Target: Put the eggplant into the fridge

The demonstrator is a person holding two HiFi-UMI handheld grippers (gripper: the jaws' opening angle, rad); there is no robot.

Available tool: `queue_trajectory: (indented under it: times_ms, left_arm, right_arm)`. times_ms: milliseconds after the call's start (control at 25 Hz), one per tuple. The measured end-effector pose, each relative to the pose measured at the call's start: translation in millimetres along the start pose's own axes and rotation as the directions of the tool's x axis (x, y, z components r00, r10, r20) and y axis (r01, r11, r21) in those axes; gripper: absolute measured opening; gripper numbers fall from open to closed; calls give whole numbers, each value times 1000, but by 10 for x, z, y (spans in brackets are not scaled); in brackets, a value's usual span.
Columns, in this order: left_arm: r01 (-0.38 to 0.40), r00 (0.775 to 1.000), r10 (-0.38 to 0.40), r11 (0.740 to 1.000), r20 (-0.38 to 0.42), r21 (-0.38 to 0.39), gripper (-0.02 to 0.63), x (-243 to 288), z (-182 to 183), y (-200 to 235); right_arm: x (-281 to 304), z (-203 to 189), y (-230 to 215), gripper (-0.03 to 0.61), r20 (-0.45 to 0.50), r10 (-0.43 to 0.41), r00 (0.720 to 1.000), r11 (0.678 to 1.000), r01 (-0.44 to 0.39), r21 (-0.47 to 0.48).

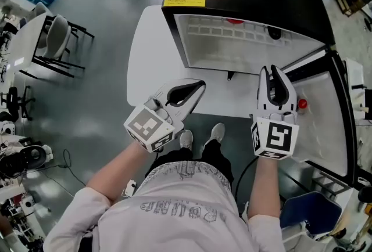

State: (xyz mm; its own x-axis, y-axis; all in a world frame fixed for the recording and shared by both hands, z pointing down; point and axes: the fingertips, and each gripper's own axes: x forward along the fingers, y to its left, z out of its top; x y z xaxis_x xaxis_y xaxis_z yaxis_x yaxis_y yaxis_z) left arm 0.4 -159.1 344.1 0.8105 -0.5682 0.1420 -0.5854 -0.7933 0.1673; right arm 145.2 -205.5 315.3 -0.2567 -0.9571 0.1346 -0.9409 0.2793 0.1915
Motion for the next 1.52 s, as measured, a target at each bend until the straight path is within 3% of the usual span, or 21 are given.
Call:
queue_trajectory:
  times_ms: [640,1520]
  left_arm:
    - [-14,999,14,1000,33,3,6,-130,88,25]
    - [-33,999,34,999,41,-20,6,-280,29,134]
  right_arm:
    - [-376,-108,375,15,-27,55,998,998,-55,20]
    - [-467,-230,585,5,-71,96,993,994,-92,65]
